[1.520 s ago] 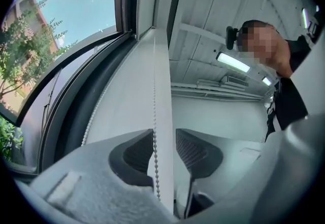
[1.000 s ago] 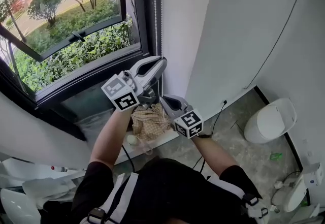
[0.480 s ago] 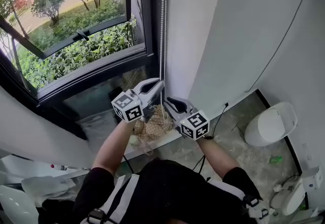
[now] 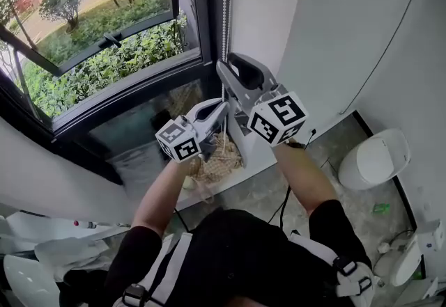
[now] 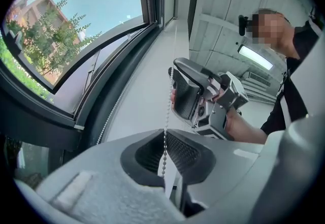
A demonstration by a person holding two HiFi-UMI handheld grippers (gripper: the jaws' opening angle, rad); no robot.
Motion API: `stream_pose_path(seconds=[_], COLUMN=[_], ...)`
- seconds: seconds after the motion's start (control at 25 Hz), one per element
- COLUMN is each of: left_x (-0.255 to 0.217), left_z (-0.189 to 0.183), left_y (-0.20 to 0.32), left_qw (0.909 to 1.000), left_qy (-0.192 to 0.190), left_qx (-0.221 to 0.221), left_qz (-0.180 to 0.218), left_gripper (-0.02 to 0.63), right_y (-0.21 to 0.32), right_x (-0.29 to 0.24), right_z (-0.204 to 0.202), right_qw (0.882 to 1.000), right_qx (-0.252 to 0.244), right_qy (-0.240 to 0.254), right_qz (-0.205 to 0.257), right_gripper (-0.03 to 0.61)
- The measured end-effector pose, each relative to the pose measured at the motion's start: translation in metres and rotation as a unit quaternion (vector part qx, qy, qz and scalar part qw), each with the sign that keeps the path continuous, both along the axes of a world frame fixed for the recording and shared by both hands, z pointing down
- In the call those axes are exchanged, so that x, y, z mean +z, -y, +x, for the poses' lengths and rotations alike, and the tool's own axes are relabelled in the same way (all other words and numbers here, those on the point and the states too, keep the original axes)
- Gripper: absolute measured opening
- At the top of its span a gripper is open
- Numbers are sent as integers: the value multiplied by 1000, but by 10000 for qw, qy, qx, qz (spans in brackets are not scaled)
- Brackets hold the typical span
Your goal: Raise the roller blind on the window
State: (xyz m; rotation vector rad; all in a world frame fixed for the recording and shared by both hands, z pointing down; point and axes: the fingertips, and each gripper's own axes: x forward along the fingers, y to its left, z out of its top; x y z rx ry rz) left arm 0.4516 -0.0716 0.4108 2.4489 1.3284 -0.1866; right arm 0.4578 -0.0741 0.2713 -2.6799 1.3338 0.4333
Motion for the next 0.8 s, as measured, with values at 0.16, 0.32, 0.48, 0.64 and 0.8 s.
stream_pose_path(seconds=[0.16, 0.32, 0.48, 0.64, 0.8], left_x=[0, 0, 0, 8, 52], left_z=[-2, -3, -2, -2, -8], left_y=[0, 1, 3, -3, -21], left_qw=[10000, 10000, 10000, 10000, 9978], left_qy=[6, -8, -5, 56, 426], left_qx=[-3, -3, -5, 27, 186], left_qz=[-2, 18, 37, 40, 462], left_gripper=[15, 17, 17, 11, 9], right_y=[6, 6, 5, -2, -10], right_x=[-5, -2, -2, 3, 46], right_z=[4, -3, -5, -6, -10], right_qw=[9998, 9996, 9997, 9989, 9995], right_qx=[-67, -123, -78, 100, 137], right_qy=[128, 39, -212, -465, -232], right_qz=[135, 244, 46, -54, -171], right_gripper=[76, 18, 11, 8, 8])
